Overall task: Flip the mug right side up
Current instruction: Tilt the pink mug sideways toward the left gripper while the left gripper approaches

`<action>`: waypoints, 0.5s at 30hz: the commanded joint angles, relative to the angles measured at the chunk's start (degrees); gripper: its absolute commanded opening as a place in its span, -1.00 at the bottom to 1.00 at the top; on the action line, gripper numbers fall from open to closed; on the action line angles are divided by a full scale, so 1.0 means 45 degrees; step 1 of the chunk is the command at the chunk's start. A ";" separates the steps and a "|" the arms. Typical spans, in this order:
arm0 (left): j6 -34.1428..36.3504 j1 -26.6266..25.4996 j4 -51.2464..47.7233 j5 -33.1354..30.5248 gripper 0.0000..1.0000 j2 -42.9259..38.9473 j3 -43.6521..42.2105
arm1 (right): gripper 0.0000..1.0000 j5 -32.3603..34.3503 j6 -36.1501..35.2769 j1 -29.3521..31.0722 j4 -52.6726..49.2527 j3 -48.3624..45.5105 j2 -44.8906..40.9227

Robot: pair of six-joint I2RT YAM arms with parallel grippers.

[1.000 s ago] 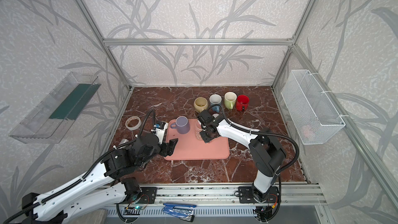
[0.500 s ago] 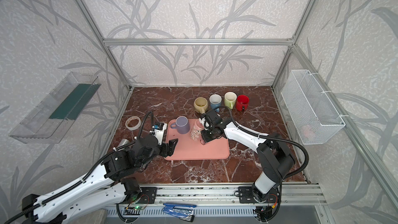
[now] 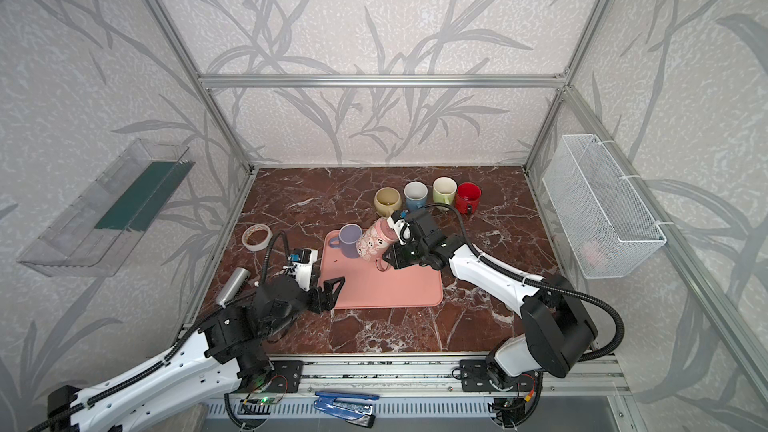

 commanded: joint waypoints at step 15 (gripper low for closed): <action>-0.3074 0.1892 0.8186 0.4686 0.60 0.0735 -0.2323 | -1.00 -0.3629 0.2265 -0.0906 0.6508 -0.0355 -0.1209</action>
